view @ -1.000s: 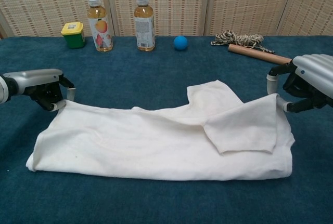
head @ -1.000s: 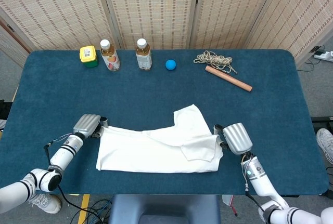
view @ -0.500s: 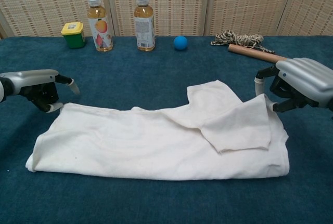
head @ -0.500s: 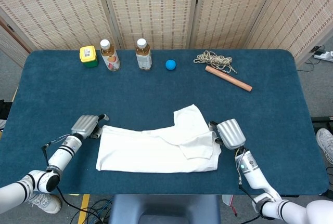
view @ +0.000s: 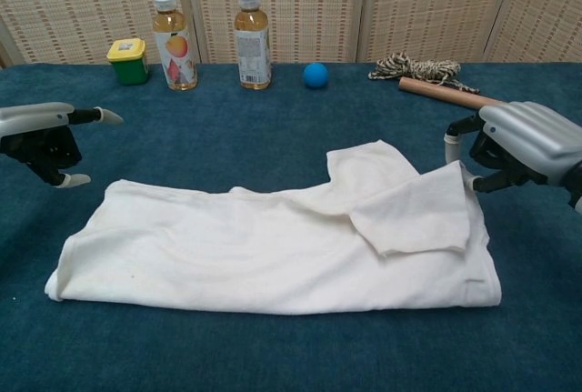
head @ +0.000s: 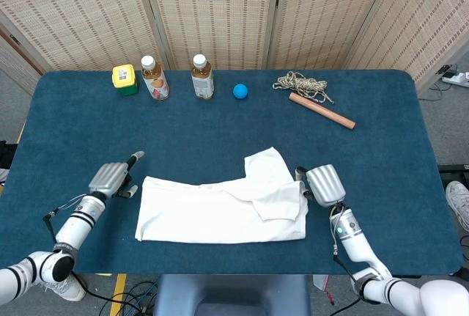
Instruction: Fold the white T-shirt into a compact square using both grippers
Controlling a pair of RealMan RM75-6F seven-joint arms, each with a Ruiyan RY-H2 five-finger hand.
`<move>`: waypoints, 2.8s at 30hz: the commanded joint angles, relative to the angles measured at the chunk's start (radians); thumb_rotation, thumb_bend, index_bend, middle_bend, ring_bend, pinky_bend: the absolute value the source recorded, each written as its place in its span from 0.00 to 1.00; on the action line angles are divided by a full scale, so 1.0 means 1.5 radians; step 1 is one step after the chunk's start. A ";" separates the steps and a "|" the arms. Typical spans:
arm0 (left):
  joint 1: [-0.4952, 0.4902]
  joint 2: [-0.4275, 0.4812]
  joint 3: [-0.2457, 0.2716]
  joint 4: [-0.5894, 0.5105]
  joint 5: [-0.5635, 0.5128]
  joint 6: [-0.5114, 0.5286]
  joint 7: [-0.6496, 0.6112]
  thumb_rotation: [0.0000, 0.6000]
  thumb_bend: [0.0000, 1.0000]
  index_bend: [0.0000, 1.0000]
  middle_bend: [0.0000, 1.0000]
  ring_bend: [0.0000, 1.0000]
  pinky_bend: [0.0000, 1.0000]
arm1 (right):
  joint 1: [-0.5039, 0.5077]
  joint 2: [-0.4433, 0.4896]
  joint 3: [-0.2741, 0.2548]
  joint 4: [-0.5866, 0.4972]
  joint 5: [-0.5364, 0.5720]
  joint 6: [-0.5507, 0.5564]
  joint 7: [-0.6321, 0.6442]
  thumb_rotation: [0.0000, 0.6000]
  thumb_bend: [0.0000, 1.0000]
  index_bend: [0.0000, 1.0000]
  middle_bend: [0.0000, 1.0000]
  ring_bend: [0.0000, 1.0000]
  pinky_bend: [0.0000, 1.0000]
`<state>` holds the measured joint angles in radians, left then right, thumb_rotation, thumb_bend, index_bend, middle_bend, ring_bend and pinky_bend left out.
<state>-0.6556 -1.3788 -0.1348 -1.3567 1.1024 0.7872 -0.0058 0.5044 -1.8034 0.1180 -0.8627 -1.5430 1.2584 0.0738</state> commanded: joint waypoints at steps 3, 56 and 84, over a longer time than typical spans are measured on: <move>0.020 0.030 0.007 -0.042 0.019 0.027 -0.004 1.00 0.41 0.05 0.95 0.85 1.00 | 0.008 -0.013 0.001 0.022 0.006 -0.007 0.002 1.00 0.62 0.88 1.00 1.00 1.00; 0.071 0.138 0.002 -0.177 0.038 0.094 -0.021 1.00 0.38 0.06 0.95 0.85 1.00 | -0.023 0.245 -0.087 -0.380 -0.016 -0.092 -0.074 1.00 0.33 0.36 0.94 0.99 1.00; 0.076 0.128 0.009 -0.160 0.032 0.084 -0.032 1.00 0.38 0.06 0.95 0.85 1.00 | 0.001 0.138 -0.083 -0.248 0.002 -0.143 -0.091 1.00 0.29 0.50 0.96 0.99 1.00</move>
<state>-0.5414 -1.1868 -0.1209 -1.5976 1.1507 0.9131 -0.0541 0.5035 -1.5933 -0.0082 -1.2377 -1.5400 1.0441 -0.0642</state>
